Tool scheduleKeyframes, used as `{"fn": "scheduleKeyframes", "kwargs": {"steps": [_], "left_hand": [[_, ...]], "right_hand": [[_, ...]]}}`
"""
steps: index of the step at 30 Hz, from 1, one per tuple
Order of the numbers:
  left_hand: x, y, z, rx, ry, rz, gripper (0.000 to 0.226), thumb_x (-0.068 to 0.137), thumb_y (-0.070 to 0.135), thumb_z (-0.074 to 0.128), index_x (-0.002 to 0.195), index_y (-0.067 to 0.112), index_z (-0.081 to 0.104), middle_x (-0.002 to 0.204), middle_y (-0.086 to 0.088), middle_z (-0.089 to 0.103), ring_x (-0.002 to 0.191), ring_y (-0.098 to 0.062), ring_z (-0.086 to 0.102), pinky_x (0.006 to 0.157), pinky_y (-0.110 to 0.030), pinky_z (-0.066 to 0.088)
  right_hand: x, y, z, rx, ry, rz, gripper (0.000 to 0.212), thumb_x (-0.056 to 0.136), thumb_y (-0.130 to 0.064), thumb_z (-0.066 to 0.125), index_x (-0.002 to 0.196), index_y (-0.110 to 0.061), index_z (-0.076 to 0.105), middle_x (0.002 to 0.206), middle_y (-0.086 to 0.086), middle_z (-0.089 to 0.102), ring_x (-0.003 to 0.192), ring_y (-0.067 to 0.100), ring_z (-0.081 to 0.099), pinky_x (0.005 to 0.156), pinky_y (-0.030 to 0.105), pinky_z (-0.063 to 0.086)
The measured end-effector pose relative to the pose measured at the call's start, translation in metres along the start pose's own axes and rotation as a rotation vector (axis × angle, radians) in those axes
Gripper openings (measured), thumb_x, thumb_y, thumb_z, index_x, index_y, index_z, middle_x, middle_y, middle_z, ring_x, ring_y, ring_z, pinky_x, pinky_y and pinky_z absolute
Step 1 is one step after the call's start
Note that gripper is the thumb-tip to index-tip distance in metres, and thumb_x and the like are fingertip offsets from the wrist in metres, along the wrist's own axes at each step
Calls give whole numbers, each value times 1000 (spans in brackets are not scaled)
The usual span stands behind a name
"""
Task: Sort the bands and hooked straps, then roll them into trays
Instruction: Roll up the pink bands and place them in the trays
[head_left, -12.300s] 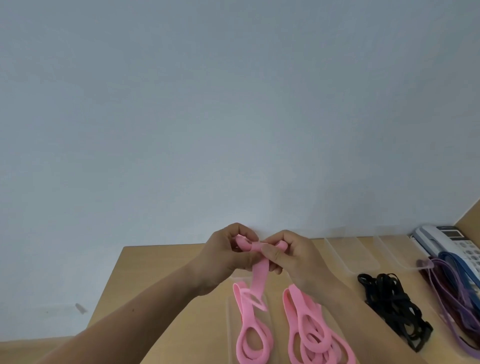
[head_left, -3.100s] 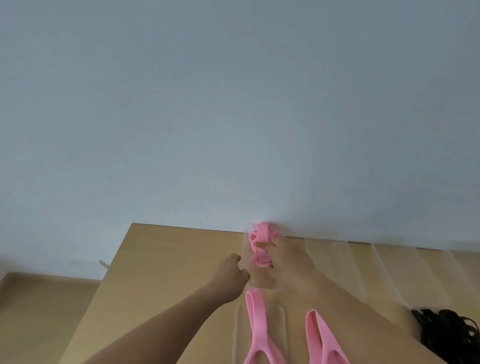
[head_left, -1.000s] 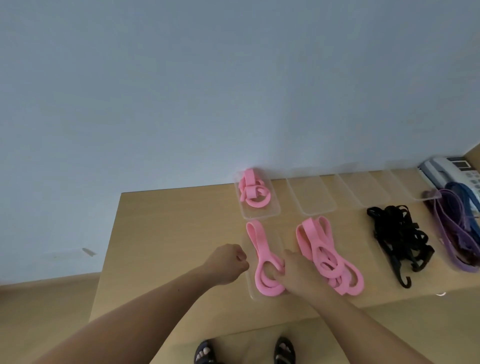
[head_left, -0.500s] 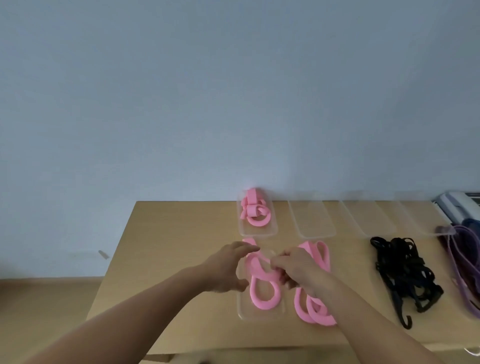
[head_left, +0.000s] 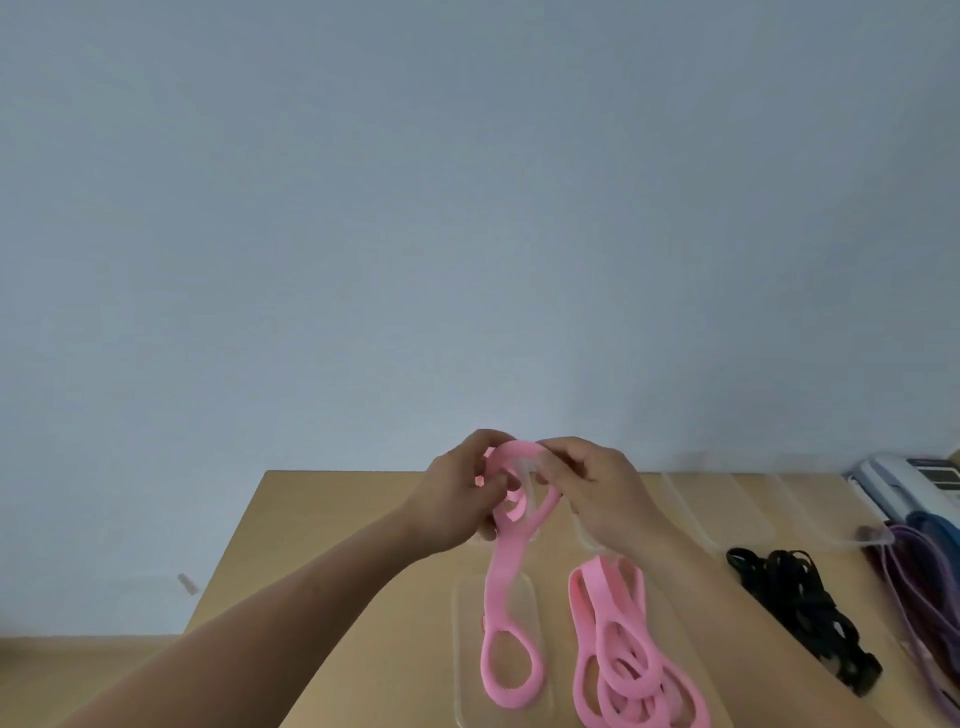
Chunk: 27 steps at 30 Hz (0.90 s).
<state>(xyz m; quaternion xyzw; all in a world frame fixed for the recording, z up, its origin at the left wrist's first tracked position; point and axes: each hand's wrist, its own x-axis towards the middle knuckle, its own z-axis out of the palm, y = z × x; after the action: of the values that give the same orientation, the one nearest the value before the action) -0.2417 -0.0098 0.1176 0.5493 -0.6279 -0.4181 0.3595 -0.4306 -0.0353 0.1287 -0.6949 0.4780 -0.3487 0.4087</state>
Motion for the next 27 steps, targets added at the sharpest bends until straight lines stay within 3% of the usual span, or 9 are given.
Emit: {"fn": "scheduleKeyframes", "kwargs": {"steps": [4,6,9,13,16,18,21,23,27], "left_hand": [[0,13,-5,-154,-57,-85,16,93,28,57,105,17,60,93,-3,76,63,-36,70,62,-47,60],[0,17,-9,-253,-110,-177,40,90,48,60,103,11,61,91,-12,75,67,-39,70,58,-44,58],[-1,22,-11,-333,-174,-282,56,91,56,50,100,3,63,90,-21,74,64,-37,69,53,-35,54],[-2,25,-14,-405,-217,-284,48,96,48,53,96,1,65,90,-20,73,63,-33,67,49,-30,52],[-3,25,-19,-419,-230,-218,37,99,34,57,104,-2,65,99,-22,71,69,-31,63,52,-30,52],[-4,25,-18,-384,-220,-176,25,99,26,60,100,2,66,103,-22,71,74,-31,61,54,-30,53],[-5,23,-14,-331,-215,-127,24,94,26,67,99,3,67,101,-19,71,74,-29,64,58,-31,55],[-6,21,-12,-286,-209,-110,22,93,22,69,100,2,67,96,-17,72,75,-32,65,61,-33,57],[-6,18,-9,-263,-169,-108,17,92,12,69,100,-1,65,94,-25,71,75,-35,66,65,-36,58]], "right_hand": [[0,-8,-4,-88,55,-104,34,96,-25,60,81,-54,67,80,-25,70,80,-4,65,68,6,46],[-2,-9,-3,-83,63,-156,37,95,-26,63,80,-60,68,84,-24,70,82,-3,66,70,8,47],[-3,-4,2,-61,98,-238,34,92,-16,67,90,-50,71,85,-21,68,80,0,65,70,10,47],[-5,-2,4,-48,128,-280,24,89,-7,70,98,-28,77,86,-16,68,74,3,63,68,12,47],[-8,-5,2,84,107,-219,30,88,-13,72,88,-43,75,84,-16,71,66,-1,62,65,13,48],[-9,-8,0,107,50,-135,25,94,-24,66,83,-44,74,77,-15,71,57,-1,58,60,15,47],[-8,-9,-5,30,-56,-14,31,99,-35,55,80,-18,73,74,4,71,50,8,52,54,26,45],[-8,-8,-9,0,-107,29,31,97,-32,59,83,-7,71,76,13,70,49,8,50,53,25,43],[-10,-7,-9,-3,-66,-2,6,87,-19,74,85,-25,73,69,-16,69,60,-4,60,58,11,45]]}}
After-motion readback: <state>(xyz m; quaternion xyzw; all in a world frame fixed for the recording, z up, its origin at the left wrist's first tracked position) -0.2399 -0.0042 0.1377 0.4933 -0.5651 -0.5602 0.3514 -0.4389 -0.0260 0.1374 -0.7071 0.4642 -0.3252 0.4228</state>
